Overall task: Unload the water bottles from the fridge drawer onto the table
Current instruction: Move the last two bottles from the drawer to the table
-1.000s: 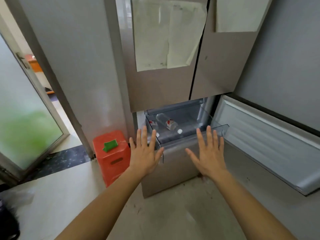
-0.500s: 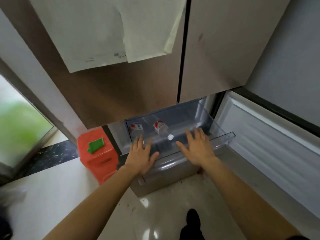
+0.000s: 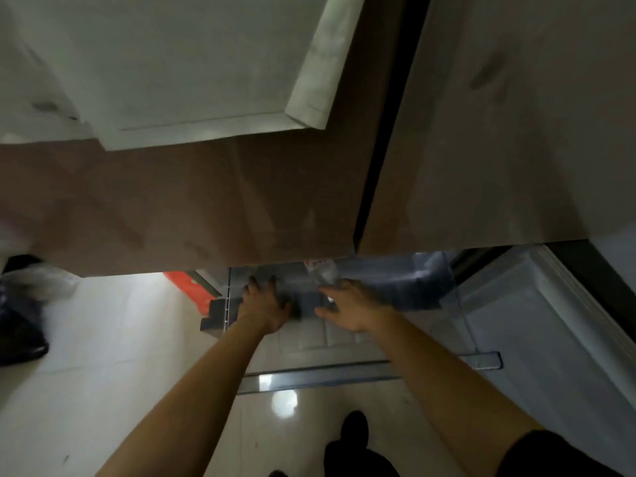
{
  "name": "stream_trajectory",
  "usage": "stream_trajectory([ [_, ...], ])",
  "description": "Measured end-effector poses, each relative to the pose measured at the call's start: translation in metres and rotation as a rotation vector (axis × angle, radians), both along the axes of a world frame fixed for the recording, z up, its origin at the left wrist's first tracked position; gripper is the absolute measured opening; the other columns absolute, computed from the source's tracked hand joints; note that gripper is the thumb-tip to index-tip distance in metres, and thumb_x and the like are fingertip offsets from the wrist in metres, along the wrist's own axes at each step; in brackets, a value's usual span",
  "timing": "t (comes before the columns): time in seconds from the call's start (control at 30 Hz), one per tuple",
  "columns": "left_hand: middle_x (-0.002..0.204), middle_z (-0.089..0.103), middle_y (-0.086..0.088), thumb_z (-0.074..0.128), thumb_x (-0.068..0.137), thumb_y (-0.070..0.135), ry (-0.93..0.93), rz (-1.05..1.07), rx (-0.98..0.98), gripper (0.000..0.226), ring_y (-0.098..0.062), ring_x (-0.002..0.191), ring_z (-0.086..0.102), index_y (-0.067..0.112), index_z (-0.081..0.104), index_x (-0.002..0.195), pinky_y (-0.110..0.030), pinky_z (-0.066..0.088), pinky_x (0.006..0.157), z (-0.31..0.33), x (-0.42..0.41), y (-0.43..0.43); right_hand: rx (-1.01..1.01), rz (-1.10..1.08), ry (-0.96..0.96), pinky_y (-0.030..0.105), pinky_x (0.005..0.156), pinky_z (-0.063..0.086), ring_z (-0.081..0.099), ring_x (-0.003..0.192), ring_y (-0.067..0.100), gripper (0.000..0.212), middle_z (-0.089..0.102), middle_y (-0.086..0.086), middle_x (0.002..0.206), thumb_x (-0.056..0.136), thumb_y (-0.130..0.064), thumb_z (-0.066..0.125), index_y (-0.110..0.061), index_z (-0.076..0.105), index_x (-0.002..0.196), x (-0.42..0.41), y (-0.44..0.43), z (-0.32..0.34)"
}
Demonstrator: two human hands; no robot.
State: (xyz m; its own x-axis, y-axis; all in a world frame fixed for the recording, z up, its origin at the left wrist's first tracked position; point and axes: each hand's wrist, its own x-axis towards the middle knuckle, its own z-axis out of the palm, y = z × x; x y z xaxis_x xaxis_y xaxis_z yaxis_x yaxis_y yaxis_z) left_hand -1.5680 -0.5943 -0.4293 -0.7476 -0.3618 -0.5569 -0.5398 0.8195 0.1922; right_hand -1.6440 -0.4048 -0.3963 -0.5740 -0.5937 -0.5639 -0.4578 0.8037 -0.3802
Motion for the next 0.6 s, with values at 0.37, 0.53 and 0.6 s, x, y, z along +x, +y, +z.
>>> stream_trajectory([
  [0.37,0.134,0.054,-0.017,0.058,0.087,0.05,-0.095,-0.109,0.008,0.061,-0.036,0.118,0.055,0.026,0.041,0.14,-0.046,0.05,0.1,-0.004,-0.003,-0.002,0.021,-0.087,-0.105,0.048,0.115,0.036,0.036,0.143,0.033,0.067,0.03,0.004,0.162,0.093,-0.057,0.057,-0.037,0.035,0.153,0.001,-0.005,-0.023],
  [0.53,0.142,0.053,-0.008,0.059,0.093,0.034,-0.086,-0.195,0.164,0.05,-0.028,0.128,0.051,0.022,0.048,0.141,-0.036,0.044,0.104,0.011,0.021,0.001,0.028,-0.148,-0.154,0.039,0.105,0.044,0.051,0.13,0.028,0.058,0.048,0.007,0.15,0.094,-0.046,0.062,-0.029,0.046,0.147,0.024,0.002,-0.022],
  [0.6,0.14,0.053,-0.009,0.061,0.092,0.036,-0.064,-0.187,0.168,0.049,-0.028,0.126,0.051,0.023,0.05,0.138,-0.034,0.043,0.101,0.019,0.033,0.0,0.008,-0.174,-0.131,0.039,0.104,0.046,0.055,0.126,0.026,0.052,0.054,0.006,0.145,0.093,-0.046,0.063,-0.028,0.054,0.142,0.033,0.005,-0.017],
])
